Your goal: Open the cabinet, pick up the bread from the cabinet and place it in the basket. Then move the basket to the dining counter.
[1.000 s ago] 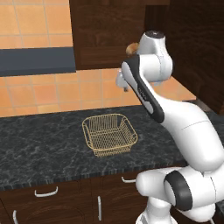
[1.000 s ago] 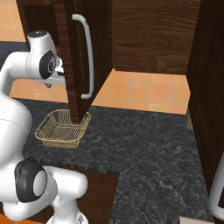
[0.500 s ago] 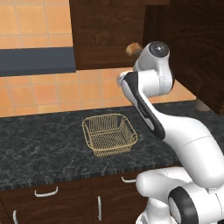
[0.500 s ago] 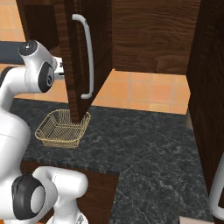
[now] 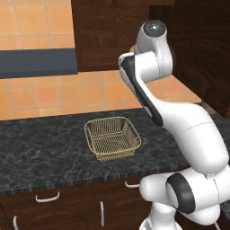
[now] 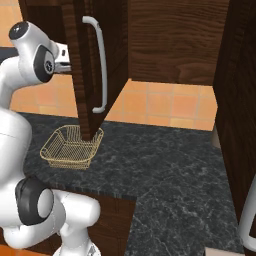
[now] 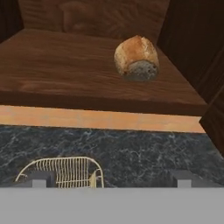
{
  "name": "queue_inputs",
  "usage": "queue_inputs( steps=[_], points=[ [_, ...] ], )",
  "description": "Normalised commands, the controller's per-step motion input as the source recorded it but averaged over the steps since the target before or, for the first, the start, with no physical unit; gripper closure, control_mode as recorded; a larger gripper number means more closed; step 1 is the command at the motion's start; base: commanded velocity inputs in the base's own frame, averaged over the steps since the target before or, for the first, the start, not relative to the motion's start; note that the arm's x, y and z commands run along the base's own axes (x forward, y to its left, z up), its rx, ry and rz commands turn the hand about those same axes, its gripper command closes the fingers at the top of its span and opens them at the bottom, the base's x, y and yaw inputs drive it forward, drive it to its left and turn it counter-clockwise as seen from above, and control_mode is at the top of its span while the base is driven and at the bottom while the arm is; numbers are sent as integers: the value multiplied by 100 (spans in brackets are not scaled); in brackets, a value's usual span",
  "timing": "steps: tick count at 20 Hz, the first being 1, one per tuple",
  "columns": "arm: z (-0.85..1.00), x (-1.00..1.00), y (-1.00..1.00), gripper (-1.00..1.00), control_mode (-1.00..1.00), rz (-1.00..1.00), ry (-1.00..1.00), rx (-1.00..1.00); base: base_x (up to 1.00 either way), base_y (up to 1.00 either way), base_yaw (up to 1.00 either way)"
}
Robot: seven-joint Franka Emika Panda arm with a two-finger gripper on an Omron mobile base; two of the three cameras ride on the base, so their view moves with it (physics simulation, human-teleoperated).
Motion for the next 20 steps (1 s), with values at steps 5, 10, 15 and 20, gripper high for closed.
queue_inputs(
  steps=[5, 10, 15, 20],
  points=[
    [16, 25, -28, -100, -100, -11, -16, 4, 0, 0, 0],
    [24, 33, -29, -100, -100, -4, -2, 6, 0, 0, 0],
    [0, 51, -45, -100, -100, 0, 0, 9, 0, 0, 0],
    [0, 56, -8, -100, -100, 0, 1, 1, 0, 0, 0]
  ],
)
